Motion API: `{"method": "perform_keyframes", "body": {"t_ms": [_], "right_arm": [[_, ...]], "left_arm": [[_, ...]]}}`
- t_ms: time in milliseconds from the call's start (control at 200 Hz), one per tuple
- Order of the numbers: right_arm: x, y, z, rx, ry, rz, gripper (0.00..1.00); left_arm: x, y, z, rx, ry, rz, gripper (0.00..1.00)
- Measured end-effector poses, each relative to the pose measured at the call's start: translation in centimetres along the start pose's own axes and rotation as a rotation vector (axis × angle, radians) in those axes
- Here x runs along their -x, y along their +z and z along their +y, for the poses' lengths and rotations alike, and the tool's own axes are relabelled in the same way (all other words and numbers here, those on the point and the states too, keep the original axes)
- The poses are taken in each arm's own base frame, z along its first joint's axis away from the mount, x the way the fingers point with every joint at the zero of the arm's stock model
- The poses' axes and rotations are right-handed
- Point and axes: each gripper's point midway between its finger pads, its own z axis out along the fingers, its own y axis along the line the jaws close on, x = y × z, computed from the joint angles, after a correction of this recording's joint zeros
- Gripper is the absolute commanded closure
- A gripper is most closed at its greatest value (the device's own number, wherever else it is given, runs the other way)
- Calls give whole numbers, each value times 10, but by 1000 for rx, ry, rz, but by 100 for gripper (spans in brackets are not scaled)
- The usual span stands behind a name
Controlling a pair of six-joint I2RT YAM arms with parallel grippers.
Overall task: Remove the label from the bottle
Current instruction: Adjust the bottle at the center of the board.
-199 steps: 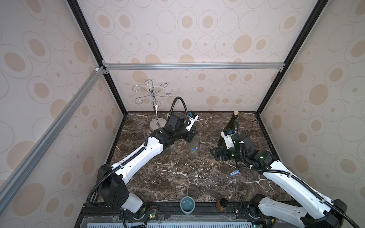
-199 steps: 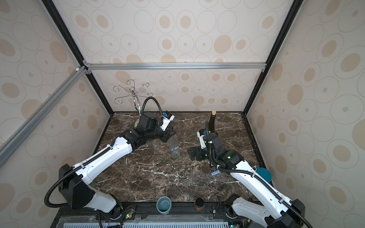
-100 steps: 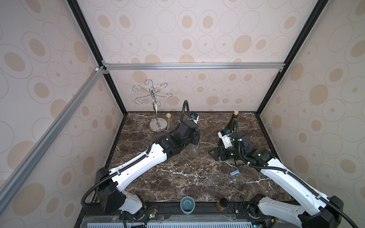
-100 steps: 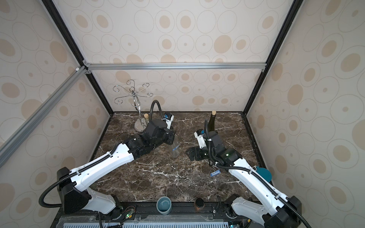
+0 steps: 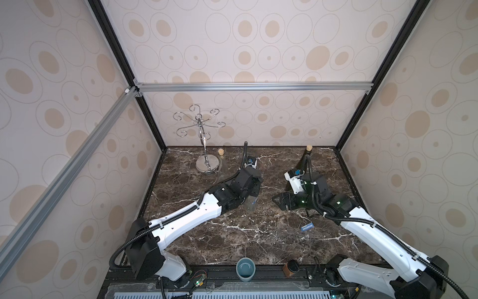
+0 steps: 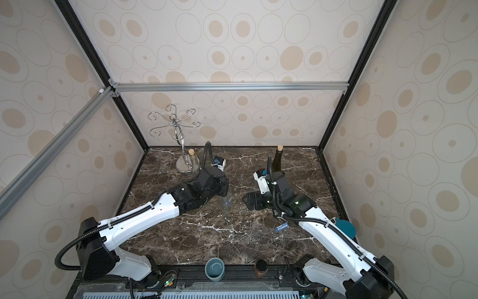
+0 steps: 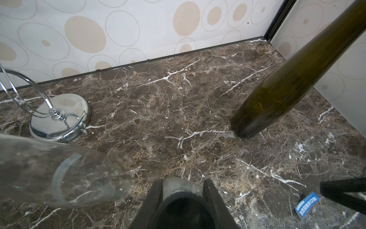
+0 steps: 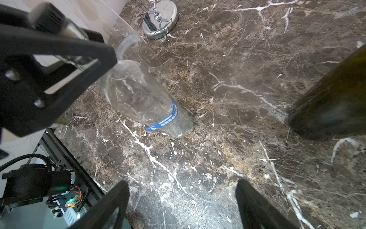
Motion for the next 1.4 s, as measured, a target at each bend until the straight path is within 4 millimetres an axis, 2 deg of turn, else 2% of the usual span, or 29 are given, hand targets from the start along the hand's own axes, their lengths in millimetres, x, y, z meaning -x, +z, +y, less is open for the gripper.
{"method": "perform_keyframes", "body": {"t_ms": [210, 395, 705, 930, 1045, 1090, 1306, 1401], "right_arm": [[0, 1, 0, -1, 1, 2, 13], [-2, 3, -1, -4, 3, 8, 13], [-6, 4, -6, -22, 5, 14, 13], [-6, 4, -7, -26, 5, 13, 13], [-6, 3, -7, -27, 4, 10, 13], [-6, 3, -7, -28, 4, 9, 13], [-9, 1, -8, -32, 7, 19, 13], [-10, -3, -10, -36, 11, 20, 13]], "left_arm": [[0, 1, -4, -15, -10, -10, 87], [1, 2, -8, -33, -18, -16, 86], [-2, 4, -10, -43, -21, -15, 79], [-2, 5, -12, -51, -24, -17, 59], [1, 4, -16, -73, -38, -26, 41], [1, 4, -18, -83, -44, -27, 31], [4, -3, -26, -142, -22, -25, 1], [12, -17, -31, -196, 3, -44, 0]]}}
